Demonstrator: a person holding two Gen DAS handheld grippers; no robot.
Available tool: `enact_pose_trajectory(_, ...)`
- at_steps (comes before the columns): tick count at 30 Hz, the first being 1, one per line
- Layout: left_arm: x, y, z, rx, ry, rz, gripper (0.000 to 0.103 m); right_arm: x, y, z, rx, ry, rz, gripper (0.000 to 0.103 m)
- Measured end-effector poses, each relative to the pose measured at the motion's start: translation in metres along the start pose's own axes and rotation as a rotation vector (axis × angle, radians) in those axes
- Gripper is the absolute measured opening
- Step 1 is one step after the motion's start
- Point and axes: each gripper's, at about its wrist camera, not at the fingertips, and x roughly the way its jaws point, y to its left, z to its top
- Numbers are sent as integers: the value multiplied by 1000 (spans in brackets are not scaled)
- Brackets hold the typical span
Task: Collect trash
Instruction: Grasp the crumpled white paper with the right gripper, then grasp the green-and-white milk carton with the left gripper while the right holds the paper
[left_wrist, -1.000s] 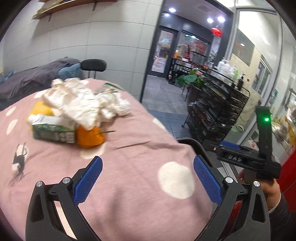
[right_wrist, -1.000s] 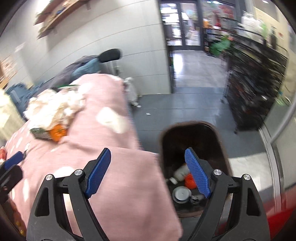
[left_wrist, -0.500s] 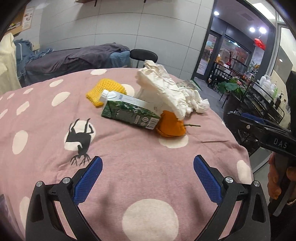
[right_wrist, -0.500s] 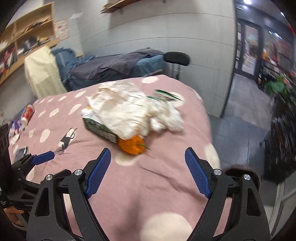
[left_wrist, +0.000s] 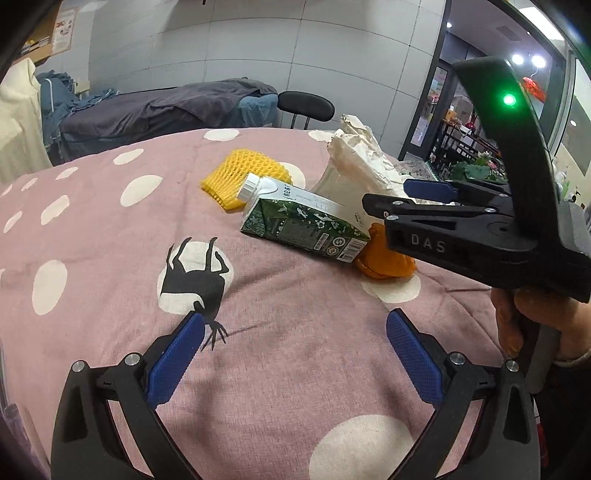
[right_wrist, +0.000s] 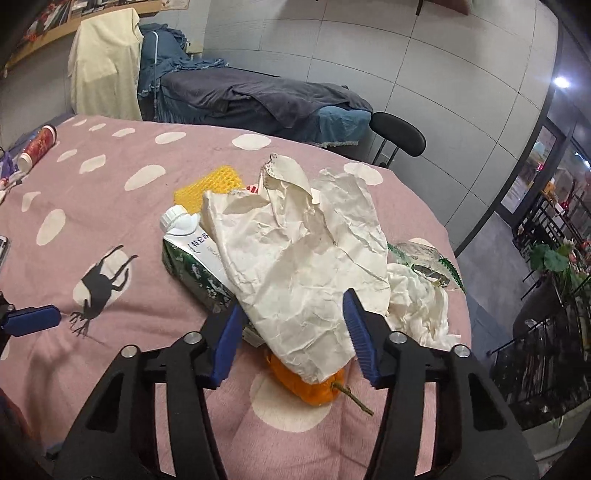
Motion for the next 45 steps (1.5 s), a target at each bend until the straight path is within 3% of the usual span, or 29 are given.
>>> enact_pose_trajectory(1,1,0,1,6,0,0,97,5,-2,0,3,11,3,32)
enact_pose_trajectory(4,7,0,6,43,8,4,97,13,-7,-2,18,20,-3,16)
enact_pose_trajectory(7,11,0,17,100,6,5,97,4,-12,-1,33,-9,13,8)
enact_pose_trajectory(11,14,-4,40,221,-20,-10,97,-23,-23,2,54,-70,26,7)
enact_pose_trajectory(16,33,-18,70,489,6,-47,97,-59,-35,1,74,-127,64,7)
enact_pose_trajectory(23,71,-42,93,809,138,-127,95,-94,-65,-17,154,-143,110,7)
enact_pose_trajectory(30,116,-66,83,1124,311,-74,80,-108,-86,-38,221,-141,110,7)
enact_pose_trajectory(34,131,-65,75,1206,405,-93,76,-108,-91,-46,243,-135,107,7)
enact_pose_trajectory(38,139,-68,68,1217,418,-82,75,-104,-94,-50,275,-127,109,7)
enact_pose_trajectory(43,128,-67,58,1203,347,-47,70,-106,-98,-53,300,-129,114,7)
enact_pose_trajectory(45,120,-64,58,1161,305,-16,62,-109,-101,-57,306,-137,116,7)
